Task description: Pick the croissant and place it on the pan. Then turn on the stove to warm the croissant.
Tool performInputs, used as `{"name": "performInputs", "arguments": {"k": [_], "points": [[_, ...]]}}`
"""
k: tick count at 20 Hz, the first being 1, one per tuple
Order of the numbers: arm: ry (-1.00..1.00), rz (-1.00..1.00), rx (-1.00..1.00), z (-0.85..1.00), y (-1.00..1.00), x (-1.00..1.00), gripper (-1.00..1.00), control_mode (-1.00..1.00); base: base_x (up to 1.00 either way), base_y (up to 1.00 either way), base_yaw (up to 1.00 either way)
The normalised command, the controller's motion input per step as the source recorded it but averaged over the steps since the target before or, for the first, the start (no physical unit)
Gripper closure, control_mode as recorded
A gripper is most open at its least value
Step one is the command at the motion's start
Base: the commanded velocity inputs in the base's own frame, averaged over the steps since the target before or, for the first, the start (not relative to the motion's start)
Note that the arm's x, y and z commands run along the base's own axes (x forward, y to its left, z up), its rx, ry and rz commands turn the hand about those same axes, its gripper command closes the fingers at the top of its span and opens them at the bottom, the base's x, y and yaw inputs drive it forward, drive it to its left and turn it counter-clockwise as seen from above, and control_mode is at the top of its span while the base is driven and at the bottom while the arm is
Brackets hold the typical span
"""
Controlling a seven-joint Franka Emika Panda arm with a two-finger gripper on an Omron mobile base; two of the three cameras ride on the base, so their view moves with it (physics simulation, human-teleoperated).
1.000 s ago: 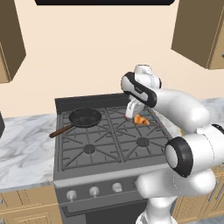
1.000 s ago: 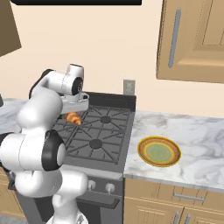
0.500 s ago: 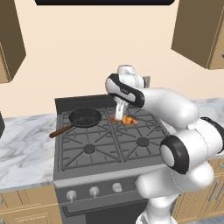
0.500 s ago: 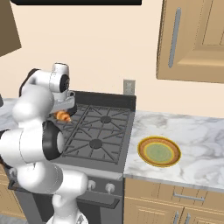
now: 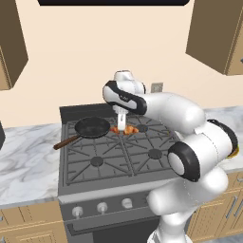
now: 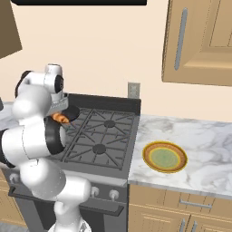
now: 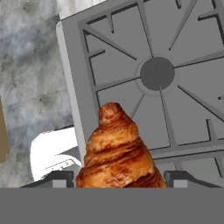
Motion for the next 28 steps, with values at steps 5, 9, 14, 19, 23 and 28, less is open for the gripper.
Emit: {"name": "performInputs", "arguments": {"k": [5,9,14,19,23,28], "points": [[0.05,0.01,0.00,0.00,0.20,0.40,1.00,-1.00,0.00,0.00,0.00],[0.00,0.00,0.00,0.00,0.10,0.42,1.00,-1.00,0.00,0.00,0.00],[0.00,-0.03,0.00,0.00,0.14,0.41,1.00,-1.00,0.00,0.00,0.00],[0.00,-0.04,0.00,-0.04,0.13,0.37,1.00,-1.00,0.00,0.00,0.00],[0.00,-0.03,0.00,-0.10,0.13,0.33,1.00,-1.00,0.00,0.00,0.00],[0.00,-0.03,0.00,-0.16,0.14,0.27,1.00,-1.00,0.00,0.00,0.00]]}}
